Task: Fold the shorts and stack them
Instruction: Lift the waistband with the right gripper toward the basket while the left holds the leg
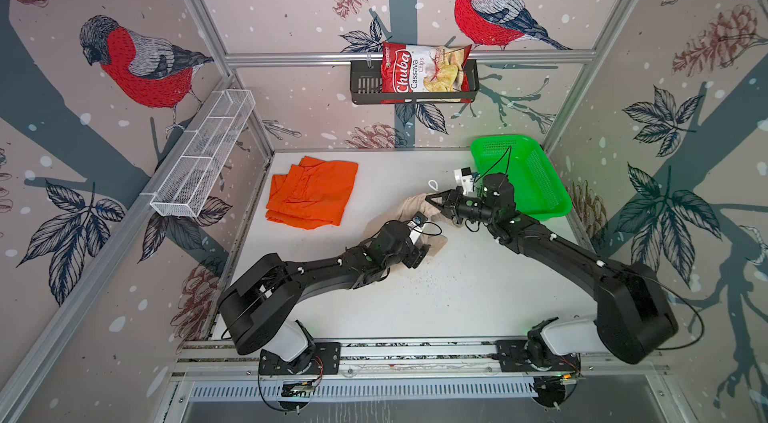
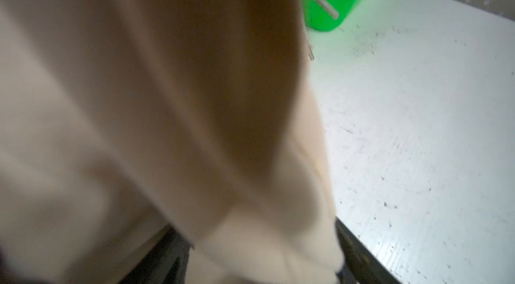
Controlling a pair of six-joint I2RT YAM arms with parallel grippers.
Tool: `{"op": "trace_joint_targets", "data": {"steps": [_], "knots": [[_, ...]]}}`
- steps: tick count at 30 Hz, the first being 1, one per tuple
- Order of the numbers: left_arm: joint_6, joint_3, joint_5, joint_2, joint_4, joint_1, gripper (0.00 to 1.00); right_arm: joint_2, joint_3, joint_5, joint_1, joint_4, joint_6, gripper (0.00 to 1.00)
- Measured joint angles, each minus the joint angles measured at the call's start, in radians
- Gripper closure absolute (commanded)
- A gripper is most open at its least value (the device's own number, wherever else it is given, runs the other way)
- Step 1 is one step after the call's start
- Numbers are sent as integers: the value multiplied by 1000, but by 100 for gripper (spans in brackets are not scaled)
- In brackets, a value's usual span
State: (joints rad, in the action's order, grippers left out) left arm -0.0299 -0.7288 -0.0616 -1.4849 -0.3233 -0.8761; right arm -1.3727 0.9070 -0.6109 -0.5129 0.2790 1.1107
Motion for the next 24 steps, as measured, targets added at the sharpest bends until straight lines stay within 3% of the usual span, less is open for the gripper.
{"op": "trace_joint_targets", "data": {"steps": [10, 16, 24], "knots": [[-48, 53, -151, 190, -170, 0, 21, 70, 301, 192, -76, -137, -145, 100], [-41, 55, -279, 207, -226, 36, 21, 72, 435, 244, -111, -222, -242, 99], [-43, 64, -200, 164, -294, 69, 20, 77, 558, 287, -145, -291, -330, 100]]}}
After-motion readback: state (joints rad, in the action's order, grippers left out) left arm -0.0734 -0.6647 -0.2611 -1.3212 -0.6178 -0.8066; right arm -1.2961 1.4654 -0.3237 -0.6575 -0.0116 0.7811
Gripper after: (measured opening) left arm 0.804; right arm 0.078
